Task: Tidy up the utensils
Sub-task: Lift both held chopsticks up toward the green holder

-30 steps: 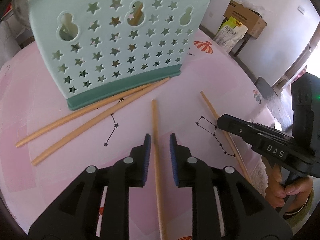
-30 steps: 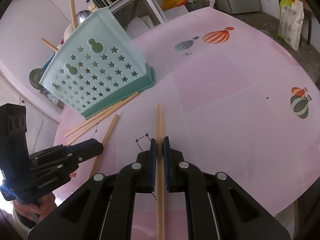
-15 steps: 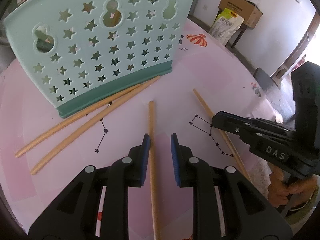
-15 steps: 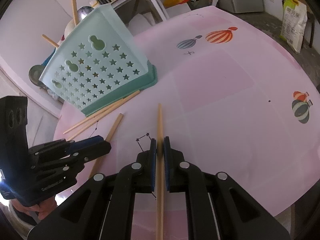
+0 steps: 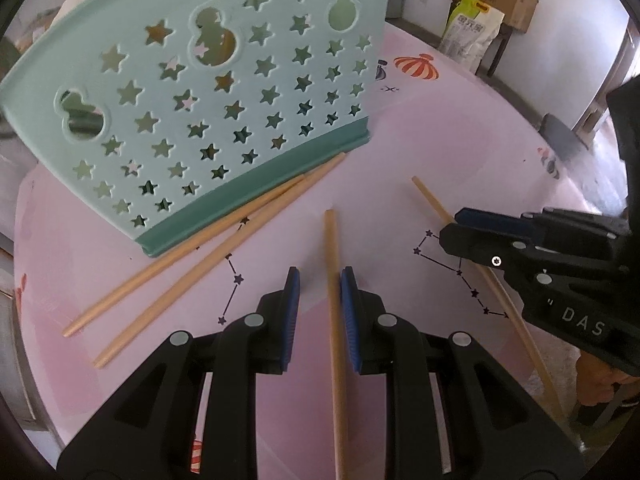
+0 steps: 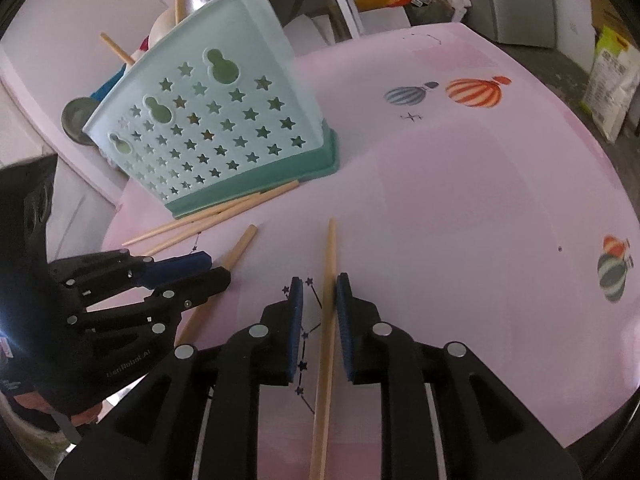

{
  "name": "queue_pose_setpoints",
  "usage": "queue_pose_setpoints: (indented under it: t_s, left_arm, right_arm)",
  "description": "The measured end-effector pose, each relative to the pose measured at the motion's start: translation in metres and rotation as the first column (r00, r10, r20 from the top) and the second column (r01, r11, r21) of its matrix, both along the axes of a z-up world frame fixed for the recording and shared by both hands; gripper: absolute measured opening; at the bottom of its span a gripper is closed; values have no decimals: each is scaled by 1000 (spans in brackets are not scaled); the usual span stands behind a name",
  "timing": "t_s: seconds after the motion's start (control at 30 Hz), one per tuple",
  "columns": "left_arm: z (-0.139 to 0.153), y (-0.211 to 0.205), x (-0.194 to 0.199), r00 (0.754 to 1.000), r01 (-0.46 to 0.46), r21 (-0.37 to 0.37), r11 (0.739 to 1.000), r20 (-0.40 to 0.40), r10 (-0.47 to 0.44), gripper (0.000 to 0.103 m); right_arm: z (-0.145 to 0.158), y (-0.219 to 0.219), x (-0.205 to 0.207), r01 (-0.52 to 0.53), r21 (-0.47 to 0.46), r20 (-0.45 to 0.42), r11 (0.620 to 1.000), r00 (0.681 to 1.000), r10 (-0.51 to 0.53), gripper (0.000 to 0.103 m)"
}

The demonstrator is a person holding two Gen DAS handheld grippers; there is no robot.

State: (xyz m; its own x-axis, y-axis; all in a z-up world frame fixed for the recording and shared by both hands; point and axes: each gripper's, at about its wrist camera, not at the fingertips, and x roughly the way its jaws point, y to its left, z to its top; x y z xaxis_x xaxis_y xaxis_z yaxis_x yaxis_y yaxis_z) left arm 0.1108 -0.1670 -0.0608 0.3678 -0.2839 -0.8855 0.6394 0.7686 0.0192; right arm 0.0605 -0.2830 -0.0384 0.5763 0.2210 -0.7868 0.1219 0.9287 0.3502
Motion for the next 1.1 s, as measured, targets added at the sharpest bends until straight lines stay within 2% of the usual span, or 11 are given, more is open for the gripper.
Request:
queue_pose_setpoints:
  t_s: [0.27,0.33,0.5,0.8,1.1]
  left_arm:
    - [0,-17,5,1000,-21,33,999,6,20,19]
    - [-1,-22,4,1000,-25,47,999,15,24,18]
    - [-3,-34,-2,999,-29,86,996,37,26,5]
    - [-9,-58,-2,995,-49,168,984,90,34,5]
    - [-15,-80,0,994,-46,198,979,107,25,5]
  right_arm:
    - [0,2,1,-19,-35,5,999,1000,19,12]
    - [-1,2,0,-15,-39,9,999,1000,15,8]
    - [-4,-5,-1,-3,21,26,1000,1000,2,7]
    - [-9,-34,-8,18,208,87,978,996,-37,7]
    - [-18,-67,-16,45,369,121,928,988,-96,7]
